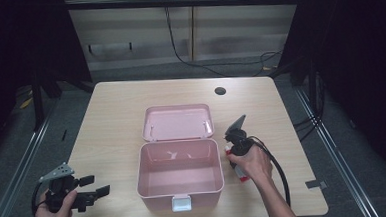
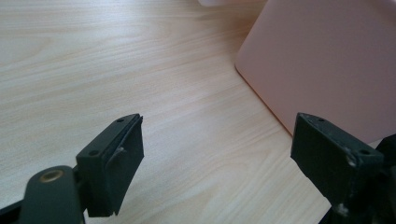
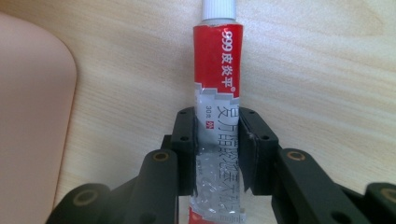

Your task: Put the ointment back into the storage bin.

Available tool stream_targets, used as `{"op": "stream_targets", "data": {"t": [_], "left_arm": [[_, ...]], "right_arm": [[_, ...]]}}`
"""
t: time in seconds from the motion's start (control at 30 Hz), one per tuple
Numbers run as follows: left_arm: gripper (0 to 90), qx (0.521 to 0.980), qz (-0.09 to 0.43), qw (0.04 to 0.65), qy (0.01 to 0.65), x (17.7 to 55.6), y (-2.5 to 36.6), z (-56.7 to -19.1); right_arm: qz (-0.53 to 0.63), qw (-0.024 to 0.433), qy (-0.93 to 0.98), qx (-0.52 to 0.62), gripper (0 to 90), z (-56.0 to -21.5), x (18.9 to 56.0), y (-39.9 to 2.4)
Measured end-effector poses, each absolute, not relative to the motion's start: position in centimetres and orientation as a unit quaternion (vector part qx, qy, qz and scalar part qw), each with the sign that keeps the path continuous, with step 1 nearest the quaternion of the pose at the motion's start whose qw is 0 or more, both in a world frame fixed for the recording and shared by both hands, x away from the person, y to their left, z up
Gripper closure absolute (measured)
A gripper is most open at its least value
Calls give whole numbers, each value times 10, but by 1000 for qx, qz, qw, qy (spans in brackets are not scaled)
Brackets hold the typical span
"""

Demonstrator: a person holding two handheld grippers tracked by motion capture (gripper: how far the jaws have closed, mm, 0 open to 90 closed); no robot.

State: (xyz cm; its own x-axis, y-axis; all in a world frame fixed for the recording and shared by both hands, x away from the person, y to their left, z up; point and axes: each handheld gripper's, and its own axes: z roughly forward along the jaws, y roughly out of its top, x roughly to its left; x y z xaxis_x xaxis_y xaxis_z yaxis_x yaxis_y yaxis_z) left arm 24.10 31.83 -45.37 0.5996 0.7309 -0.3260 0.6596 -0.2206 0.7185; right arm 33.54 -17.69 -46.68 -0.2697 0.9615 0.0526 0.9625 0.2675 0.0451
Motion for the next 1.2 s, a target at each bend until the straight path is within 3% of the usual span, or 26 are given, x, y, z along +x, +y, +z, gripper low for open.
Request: {"op": "stream_targets", "data": {"t": [1.2], "left_arm": [[174,780,39,437,446,240,319,-454]], "right_arm": [[-64,26,-800,-596,708,-436,321,-206]]}}
